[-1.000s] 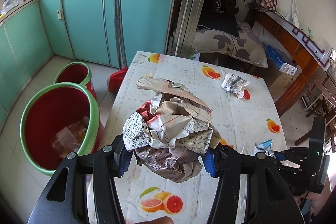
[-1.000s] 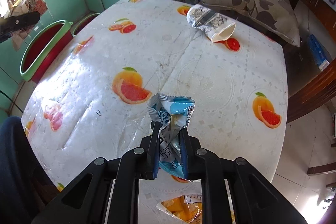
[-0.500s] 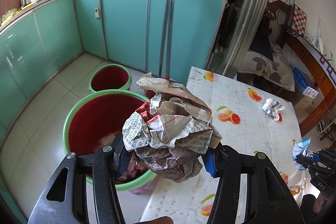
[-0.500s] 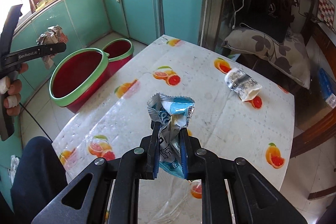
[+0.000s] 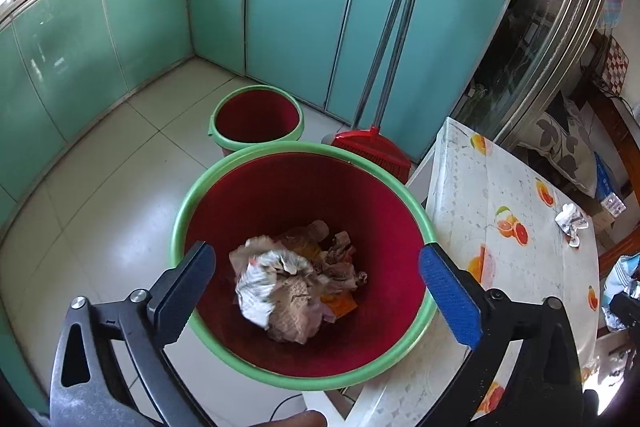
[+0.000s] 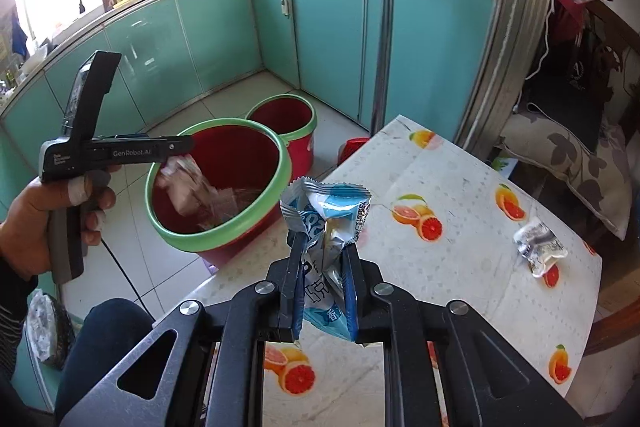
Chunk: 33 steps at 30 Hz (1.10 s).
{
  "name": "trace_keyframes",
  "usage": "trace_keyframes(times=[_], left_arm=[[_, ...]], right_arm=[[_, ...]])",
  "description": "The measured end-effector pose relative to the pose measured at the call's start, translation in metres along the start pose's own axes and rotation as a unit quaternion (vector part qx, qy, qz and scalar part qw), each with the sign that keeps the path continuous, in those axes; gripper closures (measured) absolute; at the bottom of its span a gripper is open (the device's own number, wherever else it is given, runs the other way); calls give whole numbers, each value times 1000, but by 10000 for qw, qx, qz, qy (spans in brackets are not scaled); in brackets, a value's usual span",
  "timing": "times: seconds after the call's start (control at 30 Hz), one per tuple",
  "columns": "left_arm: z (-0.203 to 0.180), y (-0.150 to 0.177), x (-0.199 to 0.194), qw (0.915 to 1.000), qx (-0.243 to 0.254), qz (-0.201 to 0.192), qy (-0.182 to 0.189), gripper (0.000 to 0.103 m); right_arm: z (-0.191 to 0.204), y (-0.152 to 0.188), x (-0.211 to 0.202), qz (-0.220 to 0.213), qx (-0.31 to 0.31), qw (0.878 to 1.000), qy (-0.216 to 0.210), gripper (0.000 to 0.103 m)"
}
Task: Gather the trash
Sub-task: 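Carry the wrapper and snack packet over the red bucket and open both tools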
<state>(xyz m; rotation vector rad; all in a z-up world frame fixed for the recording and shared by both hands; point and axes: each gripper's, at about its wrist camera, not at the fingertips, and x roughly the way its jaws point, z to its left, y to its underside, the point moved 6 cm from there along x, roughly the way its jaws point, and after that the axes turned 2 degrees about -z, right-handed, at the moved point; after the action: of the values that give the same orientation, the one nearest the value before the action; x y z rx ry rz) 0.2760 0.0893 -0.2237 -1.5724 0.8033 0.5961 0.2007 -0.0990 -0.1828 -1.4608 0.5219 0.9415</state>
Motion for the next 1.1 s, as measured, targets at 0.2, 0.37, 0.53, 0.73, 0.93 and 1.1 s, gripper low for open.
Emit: trace_keyframes(times=[0.2,0.37,0.53,0.73,0.93,1.1], left_arm=[[40,-1,-23,9982,-342,-407,-262,1],[73,6,-47,9946,-604,-689,-493,1],[102,19,-69,9909,-817,-822,-677,1],[129,33,-84,9869,-1114,-882,-765,1],[150,36,-90,9838,-1234,-923,-917,1],[155,39,-88,9835,-1263,-901,-931,1]], right_arm=[[49,-31,23,-131,-309,9988,-349,90],[94,-54,52,-113,-520,9962,-684,90],[131,-70,88,-65,-649,9938,-901,90],[164,-79,142,118,-779,9929,-887,90],[183,-80,176,281,-898,9924,-794,74],[189,-81,174,138,-983,9926,-703,30]])
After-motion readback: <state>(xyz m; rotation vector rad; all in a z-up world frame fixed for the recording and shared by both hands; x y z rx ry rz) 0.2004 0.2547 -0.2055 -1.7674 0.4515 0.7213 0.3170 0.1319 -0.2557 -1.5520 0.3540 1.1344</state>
